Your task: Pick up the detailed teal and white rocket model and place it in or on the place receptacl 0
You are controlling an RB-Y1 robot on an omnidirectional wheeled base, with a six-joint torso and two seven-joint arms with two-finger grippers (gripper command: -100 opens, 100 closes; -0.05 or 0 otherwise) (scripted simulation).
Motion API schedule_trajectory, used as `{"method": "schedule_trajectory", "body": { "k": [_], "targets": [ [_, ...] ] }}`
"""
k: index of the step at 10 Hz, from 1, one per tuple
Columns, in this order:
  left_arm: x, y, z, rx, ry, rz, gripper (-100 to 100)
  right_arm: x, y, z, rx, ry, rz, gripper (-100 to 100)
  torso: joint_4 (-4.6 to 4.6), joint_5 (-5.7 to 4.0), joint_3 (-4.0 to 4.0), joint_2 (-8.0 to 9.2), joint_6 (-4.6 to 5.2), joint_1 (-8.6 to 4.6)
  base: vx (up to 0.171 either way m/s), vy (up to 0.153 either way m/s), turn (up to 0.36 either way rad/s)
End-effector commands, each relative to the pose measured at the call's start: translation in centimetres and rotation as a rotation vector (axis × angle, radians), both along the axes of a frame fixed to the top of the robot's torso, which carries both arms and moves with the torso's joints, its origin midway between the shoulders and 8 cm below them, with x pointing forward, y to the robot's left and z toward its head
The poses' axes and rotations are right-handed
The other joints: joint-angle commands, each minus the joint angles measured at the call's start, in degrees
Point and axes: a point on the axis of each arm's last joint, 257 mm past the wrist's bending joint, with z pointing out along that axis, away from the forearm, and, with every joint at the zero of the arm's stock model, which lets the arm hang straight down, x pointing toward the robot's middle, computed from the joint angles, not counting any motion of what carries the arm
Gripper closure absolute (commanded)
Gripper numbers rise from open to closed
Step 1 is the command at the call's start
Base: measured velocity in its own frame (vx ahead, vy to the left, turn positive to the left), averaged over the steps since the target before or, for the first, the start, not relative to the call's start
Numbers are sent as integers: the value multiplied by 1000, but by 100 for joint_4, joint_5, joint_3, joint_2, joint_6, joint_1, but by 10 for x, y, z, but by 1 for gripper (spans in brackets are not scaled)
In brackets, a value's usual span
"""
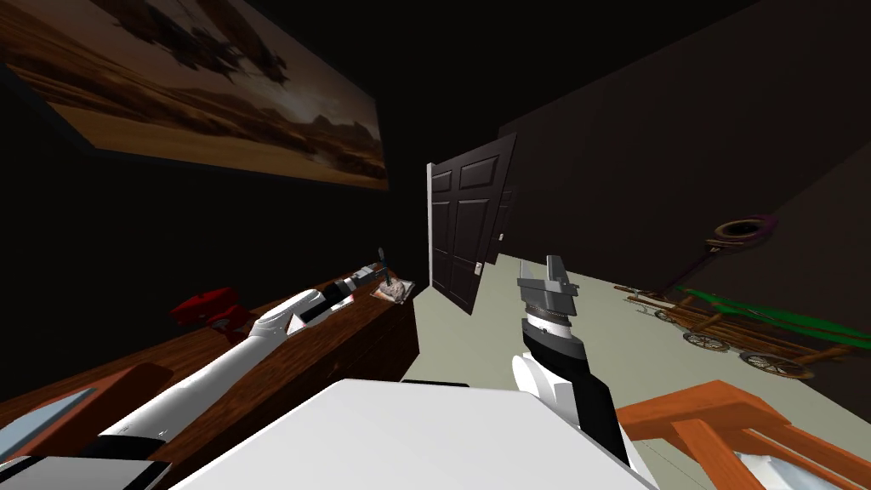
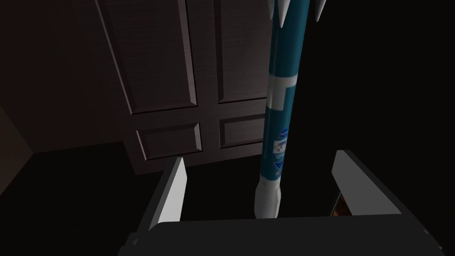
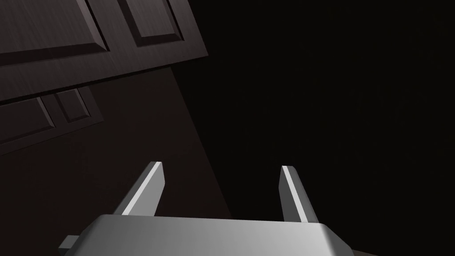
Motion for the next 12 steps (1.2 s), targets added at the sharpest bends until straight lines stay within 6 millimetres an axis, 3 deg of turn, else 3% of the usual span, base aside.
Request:
{"method": "schedule_trajectory", "body": {
  "k": [1,3,5,7,8,10,11,12],
  "targets": [
    [12,-3,-8,-11,16,6,-100,0,0,0,0,0,0,0,0,0,0,0,0,0,-119,21,-160],
    [30,11,-1,-11,6,37,-100,0,0,0,0,0,0,0,3,0,9,16,1,2,-95,30,-58],
    [41,4,-7,-16,19,32,-100,0,0,0,0,0,0,0,-4,-1,-10,-17,-1,-3,-55,27,-77],
    [54,18,-1,-16,14,64,-100,0,0,0,0,0,0,0,2,1,6,12,0,5,-96,28,-63],
    [61,11,-8,-18,27,58,-100,0,0,0,0,0,0,0,0,0,0,0,-2,0,-112,32,-157],
    [76,21,3,-17,14,82,-100,0,0,0,0,0,0,0,3,0,8,15,0,3,-100,27,-58],
    [84,17,-6,-14,33,82,-100,0,0,0,0,0,0,0,1,0,1,2,-2,1,-130,36,-142],
    [89,19,0,-13,26,90,-100,0,0,0,0,0,0,0,2,1,8,16,2,4,-154,37,-132]
  ]
}}
